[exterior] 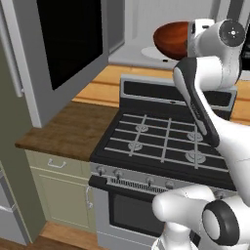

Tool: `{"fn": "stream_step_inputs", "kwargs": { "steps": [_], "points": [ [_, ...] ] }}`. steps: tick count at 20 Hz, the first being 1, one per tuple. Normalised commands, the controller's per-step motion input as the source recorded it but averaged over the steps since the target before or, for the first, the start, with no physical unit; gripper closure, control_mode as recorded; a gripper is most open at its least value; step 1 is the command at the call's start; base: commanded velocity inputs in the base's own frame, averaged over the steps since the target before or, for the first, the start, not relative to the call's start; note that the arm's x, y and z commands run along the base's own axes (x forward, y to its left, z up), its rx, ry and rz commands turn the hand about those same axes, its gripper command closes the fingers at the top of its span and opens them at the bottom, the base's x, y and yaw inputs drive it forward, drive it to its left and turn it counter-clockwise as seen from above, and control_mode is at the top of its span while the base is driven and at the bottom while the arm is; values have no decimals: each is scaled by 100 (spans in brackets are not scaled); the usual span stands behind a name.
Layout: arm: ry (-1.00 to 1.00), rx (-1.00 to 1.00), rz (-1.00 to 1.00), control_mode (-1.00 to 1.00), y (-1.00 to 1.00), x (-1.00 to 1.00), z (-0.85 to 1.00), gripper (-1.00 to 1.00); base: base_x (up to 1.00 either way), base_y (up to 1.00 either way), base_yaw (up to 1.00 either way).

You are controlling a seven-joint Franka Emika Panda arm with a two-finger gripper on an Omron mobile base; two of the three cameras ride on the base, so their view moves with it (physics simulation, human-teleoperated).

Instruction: Pick the mushroom from the sink and place it in the bowl. Then pick the bowl and place it in the microwave. Then close the microwave door and press the start button.

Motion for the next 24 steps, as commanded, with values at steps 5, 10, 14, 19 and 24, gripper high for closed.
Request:
{"fn": "stream_step_inputs", "kwargs": {
  "steps": [5,10,14,19,24],
  "points": [
    [5,1,9,-100,-18,67,-2,100,0,0,0],
    [1,0,5,-100,-10,51,-15,100,0,0,0],
    [0,0,0,-100,-6,47,-20,100,0,0,0],
    [4,0,0,-100,-19,42,-18,100,0,0,0],
    [0,0,0,-100,-17,72,-2,100,0,0,0]
  ]
}}
